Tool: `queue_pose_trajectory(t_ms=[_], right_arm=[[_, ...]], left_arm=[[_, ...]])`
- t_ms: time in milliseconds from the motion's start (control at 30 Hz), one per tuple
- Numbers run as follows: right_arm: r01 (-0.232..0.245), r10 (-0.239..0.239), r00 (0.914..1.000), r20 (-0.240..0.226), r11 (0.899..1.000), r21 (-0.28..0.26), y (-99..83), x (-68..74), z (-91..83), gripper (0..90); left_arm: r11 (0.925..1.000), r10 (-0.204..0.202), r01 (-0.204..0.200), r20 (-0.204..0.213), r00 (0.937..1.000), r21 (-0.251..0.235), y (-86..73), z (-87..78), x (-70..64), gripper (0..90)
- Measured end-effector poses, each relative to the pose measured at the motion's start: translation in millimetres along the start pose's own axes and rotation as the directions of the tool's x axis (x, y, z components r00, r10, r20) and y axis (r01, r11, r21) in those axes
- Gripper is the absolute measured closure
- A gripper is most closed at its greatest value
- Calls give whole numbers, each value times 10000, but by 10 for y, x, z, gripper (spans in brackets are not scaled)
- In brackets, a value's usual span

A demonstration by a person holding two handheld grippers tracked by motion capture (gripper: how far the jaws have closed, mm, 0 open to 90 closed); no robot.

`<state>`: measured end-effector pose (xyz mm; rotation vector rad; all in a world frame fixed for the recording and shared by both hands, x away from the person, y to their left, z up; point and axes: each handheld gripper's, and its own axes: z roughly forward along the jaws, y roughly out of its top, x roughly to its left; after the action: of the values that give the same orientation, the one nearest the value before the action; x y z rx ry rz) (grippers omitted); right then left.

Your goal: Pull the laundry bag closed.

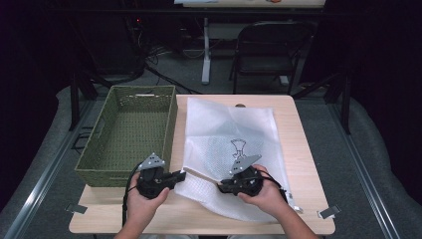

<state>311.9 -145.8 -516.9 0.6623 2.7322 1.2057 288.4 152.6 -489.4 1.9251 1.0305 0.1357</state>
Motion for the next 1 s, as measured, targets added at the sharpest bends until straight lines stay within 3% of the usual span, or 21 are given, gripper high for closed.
queue_pose_trajectory(t_ms=[267,667,1000], right_arm=[[-85,84,9998,177,10000,36,-54,-27,-88,819],[174,-188,9985,522,9995,259,-97,-60,-239,819],[-60,26,9968,804,9991,428,-221,-120,-331,819]], left_arm=[[10000,12,-11,-71,10000,37,5,-19,14,855],[10000,-9,8,-153,9999,-44,12,-27,24,855],[9999,-86,84,-228,9997,-77,9,-37,43,855]])
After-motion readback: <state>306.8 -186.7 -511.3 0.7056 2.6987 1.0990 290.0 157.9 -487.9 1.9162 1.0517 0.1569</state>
